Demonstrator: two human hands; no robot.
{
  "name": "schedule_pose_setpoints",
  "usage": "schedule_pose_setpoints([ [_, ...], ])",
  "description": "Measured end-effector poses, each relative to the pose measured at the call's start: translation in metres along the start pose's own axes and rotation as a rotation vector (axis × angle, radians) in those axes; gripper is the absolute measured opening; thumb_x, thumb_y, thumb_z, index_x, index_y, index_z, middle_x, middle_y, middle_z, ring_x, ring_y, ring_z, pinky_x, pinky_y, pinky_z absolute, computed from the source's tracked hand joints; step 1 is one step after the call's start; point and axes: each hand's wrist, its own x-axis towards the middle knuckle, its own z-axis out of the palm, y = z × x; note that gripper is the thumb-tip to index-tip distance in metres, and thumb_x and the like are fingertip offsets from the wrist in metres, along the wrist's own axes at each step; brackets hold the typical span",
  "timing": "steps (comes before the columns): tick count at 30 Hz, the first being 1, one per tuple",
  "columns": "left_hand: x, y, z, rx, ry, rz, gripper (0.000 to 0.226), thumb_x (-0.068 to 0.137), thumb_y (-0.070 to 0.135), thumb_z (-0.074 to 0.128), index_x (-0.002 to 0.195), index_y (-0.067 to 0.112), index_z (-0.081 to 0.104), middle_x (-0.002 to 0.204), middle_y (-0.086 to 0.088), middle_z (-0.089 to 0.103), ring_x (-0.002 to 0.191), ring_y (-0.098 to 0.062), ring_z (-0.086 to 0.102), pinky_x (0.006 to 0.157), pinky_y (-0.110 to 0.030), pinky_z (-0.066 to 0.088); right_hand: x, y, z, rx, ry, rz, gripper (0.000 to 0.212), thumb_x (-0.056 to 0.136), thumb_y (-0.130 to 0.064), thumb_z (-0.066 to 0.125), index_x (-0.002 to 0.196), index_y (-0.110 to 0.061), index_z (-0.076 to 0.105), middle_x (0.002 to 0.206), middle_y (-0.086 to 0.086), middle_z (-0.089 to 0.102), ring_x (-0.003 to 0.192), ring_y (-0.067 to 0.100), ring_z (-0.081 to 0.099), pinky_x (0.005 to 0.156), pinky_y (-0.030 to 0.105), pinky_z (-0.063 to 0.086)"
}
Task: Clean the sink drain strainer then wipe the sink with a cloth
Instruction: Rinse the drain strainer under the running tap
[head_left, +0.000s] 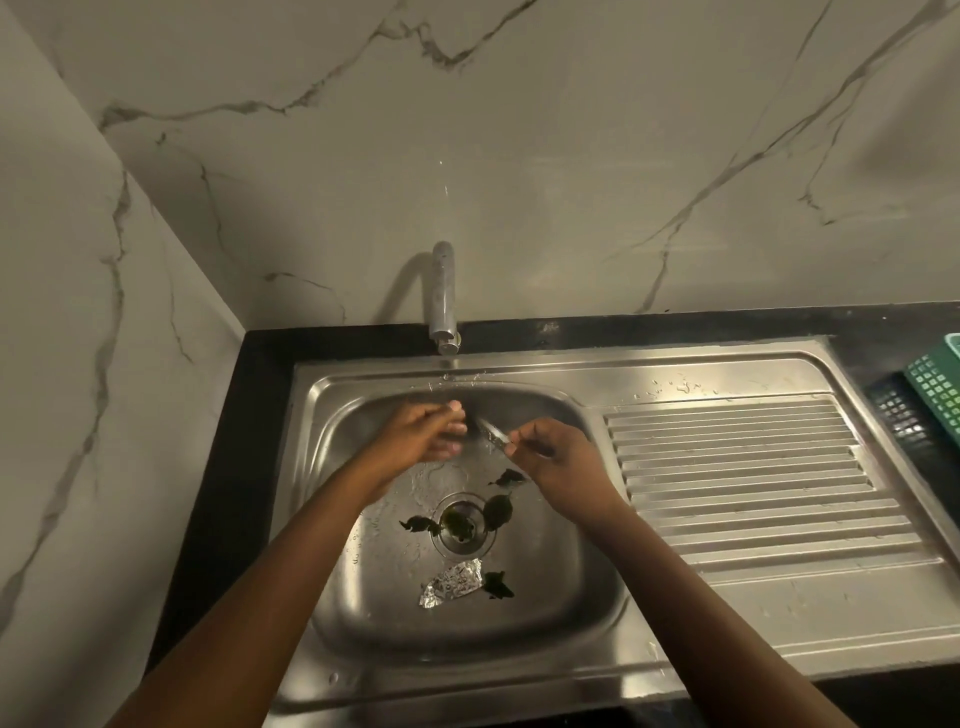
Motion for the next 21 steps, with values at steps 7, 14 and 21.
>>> schedule_pose_setpoints([
  [7,-0.03,-0.002,0.021,-0.11,0.012,-0.04,0.027,0.099,0.032,0.072,0.111,0.009,0.076,0.095,-0.016,0.083,0.077,-0.027,0.081,0.07,-0.033,0.067,-0.004,0.003,0.007,-0.44,-0.023,-0.268,0.02,0.091,-0.019,0.074,0.099,-0.037,0.076,0.14,-0.017,0.063,0.117,-0.024,0.044,0.098,-0.008,0.023],
  [14,-0.028,-0.006,0.027,-0.175,0.098,-0.036,0.014,0.101,0.01,0.067,0.112,0.004,0.075,0.085,-0.021,0.081,0.075,-0.029,0.082,0.064,-0.028,0.065,-0.004,0.007,0.003,-0.037,-0.008,-0.138,0.04,0.091,-0.014,0.076,0.125,-0.035,0.072,0.131,-0.033,0.063,0.119,-0.016,0.059,0.092,0.013,0.056],
  [21,-0.024,-0.008,0.034,-0.182,0.116,-0.016,0.016,0.101,0.008,0.068,0.115,0.006,0.074,0.085,-0.018,0.082,0.076,-0.029,0.082,0.064,-0.028,0.065,0.012,0.012,0.0,0.191,0.052,0.137,0.011,0.099,-0.015,0.07,0.1,-0.022,0.078,0.086,0.003,0.081,0.073,0.022,0.078,0.064,0.033,0.065],
])
